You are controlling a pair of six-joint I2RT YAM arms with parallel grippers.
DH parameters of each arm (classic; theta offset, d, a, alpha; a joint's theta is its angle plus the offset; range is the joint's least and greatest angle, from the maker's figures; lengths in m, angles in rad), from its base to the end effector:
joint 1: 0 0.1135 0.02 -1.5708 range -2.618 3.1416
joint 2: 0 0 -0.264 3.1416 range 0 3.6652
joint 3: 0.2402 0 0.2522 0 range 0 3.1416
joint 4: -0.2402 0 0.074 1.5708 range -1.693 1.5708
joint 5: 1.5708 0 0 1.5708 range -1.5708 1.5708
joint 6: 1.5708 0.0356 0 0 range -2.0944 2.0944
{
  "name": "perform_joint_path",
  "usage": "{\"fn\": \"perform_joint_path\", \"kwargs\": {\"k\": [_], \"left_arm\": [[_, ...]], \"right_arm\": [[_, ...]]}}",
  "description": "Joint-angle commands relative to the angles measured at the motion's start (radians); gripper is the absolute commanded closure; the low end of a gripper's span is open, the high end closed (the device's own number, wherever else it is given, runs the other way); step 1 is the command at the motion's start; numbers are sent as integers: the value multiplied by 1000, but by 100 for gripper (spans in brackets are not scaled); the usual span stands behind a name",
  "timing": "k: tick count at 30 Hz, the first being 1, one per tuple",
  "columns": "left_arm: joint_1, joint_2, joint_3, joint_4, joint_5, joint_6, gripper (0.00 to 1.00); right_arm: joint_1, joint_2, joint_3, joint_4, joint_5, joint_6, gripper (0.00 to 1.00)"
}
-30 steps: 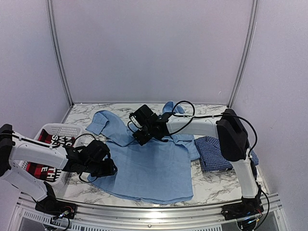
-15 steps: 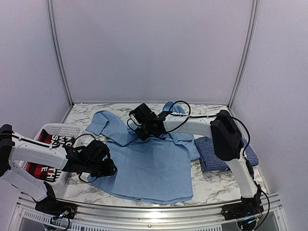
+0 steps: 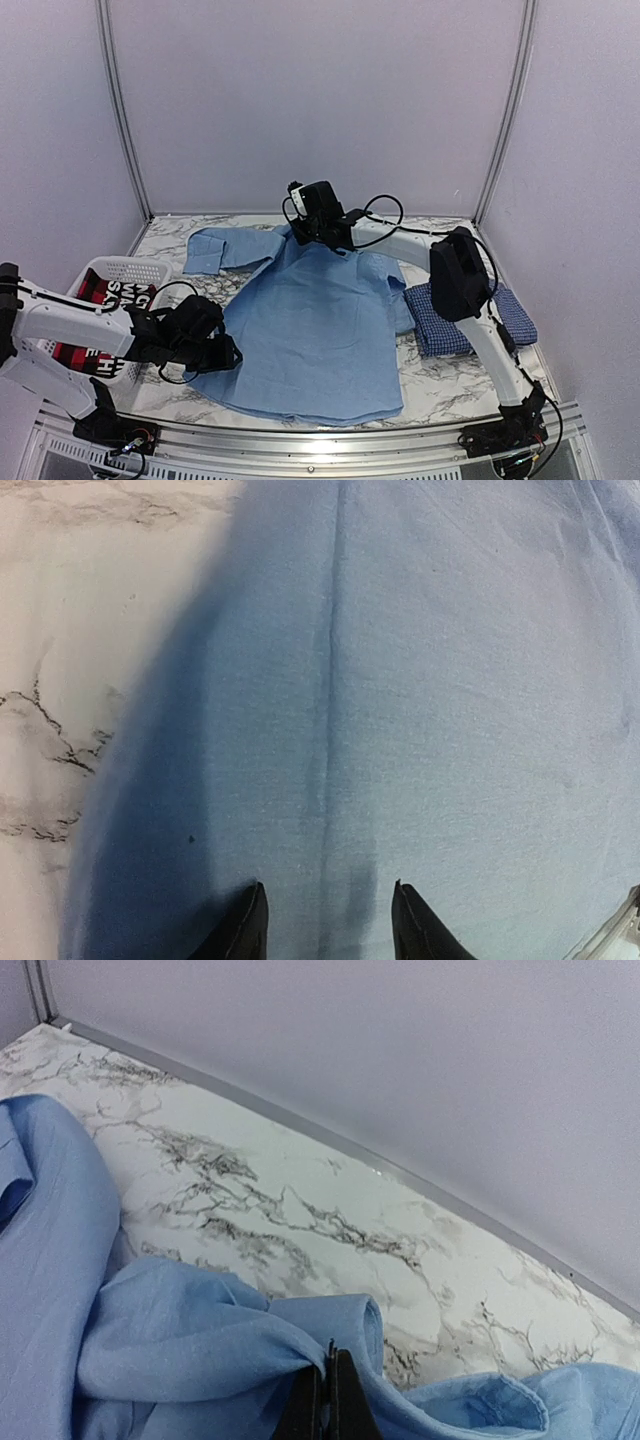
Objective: Fold and stack the long sleeve shirts
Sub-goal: Flatten out the crumpled shirt at the center of the board.
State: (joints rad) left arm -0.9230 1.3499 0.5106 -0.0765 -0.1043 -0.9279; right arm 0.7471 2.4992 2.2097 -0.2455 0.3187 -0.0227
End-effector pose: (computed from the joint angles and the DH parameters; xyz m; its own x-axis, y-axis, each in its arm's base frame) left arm 0.1460 -0.1868 0.1421 -0.8910 -0.1417 -0.4313 0.0695 0.8963 -0.4380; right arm 0.4302 0.3832 0.2043 -0.3638 -0.3663 -0.8564 -0.4559 0.8718 -0.1792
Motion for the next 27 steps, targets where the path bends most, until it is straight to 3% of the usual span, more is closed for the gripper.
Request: {"fn": "perform_joint_path", "kwargs": {"k": [1,3,4,9,12,15,21,27], "left_arm": [[-21,1,-56,-157,59,-10,56],[-29,-6,-59,-159,63,-15,56],[-34,-9,-63,-160,64,-18,56],[-70,-14,-65,-160,63,-47,56],[-97,-17,-65,-160,63,-76,56],[-113,-52,-62,-183,56,-99,56],[-105,-201,100,-320,-62,-73,53],[-2,-177,283,-378,-85,10,44]], "right_arm": [[-30,100,138,120,-56,16,100],[-33,120,168,129,-81,16,100],[-32,120,171,131,-96,16,95],[-31,53,152,77,-167,93,52],[-24,-34,66,43,-192,130,36],[-22,-128,-31,11,-223,173,29],[-7,-309,-309,43,-293,257,28],[20,-419,-528,112,-339,311,28]]}}
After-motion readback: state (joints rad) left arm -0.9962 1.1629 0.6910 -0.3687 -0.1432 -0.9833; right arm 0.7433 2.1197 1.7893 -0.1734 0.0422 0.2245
